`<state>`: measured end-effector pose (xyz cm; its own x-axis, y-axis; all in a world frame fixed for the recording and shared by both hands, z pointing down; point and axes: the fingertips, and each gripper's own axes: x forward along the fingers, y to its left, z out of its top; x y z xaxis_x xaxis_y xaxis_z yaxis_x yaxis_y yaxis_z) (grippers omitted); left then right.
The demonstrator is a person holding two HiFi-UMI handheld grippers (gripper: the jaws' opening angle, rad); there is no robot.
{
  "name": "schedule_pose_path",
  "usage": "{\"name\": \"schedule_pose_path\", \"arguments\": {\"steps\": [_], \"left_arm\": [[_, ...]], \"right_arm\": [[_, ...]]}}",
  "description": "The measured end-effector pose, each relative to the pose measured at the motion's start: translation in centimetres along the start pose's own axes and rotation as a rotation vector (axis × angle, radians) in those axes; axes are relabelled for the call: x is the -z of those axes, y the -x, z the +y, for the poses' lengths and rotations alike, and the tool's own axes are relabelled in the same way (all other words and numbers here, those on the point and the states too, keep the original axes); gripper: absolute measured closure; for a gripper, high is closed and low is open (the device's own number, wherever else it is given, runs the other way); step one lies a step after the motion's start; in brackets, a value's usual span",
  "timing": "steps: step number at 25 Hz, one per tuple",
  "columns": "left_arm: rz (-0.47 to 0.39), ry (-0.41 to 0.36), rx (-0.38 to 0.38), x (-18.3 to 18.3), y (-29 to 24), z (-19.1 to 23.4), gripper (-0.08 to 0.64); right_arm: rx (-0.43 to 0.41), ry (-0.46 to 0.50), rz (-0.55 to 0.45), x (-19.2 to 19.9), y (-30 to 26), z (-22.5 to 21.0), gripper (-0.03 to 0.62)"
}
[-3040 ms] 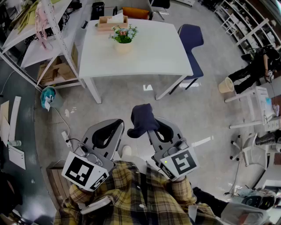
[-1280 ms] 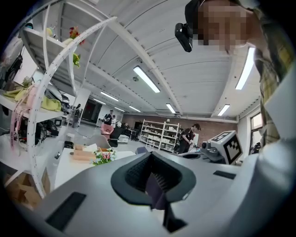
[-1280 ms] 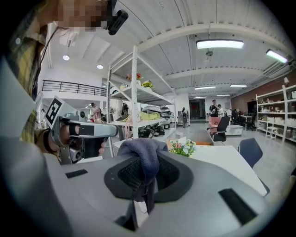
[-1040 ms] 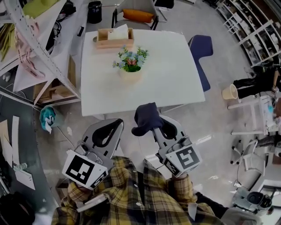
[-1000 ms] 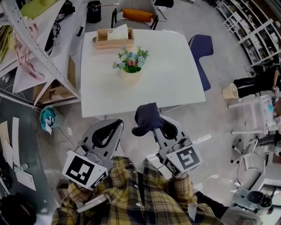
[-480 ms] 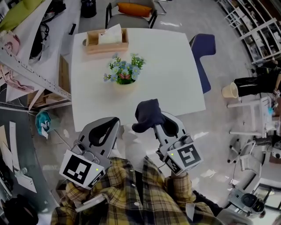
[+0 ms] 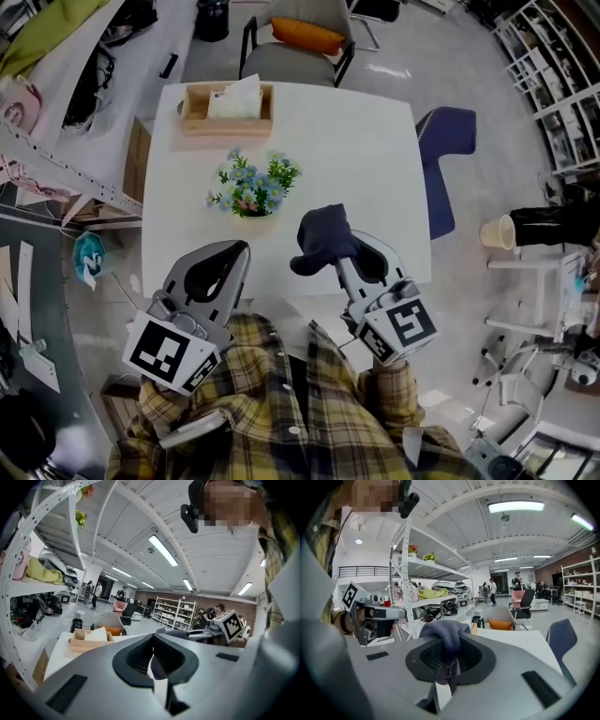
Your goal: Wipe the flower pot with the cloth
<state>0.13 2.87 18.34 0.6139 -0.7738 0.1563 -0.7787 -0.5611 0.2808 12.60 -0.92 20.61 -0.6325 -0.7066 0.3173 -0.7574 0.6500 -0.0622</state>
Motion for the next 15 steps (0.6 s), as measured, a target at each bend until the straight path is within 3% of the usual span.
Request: {"name": "schedule_pose_path", "arguments": {"steps": [6, 15], "left_arm": [[0.017, 0.017, -0.062, 0.7, -1.1, 1.6, 0.551], [0.075, 0.033, -0.07, 2.8, -1.8, 4.7, 0.551]], "right_arm": [[-0.039, -0.017, 0.043, 1.2, -2.1, -1.7, 0.569], [-0.038, -0.055, 0.1, 3.5, -5.9, -2.2, 0.569]]}}
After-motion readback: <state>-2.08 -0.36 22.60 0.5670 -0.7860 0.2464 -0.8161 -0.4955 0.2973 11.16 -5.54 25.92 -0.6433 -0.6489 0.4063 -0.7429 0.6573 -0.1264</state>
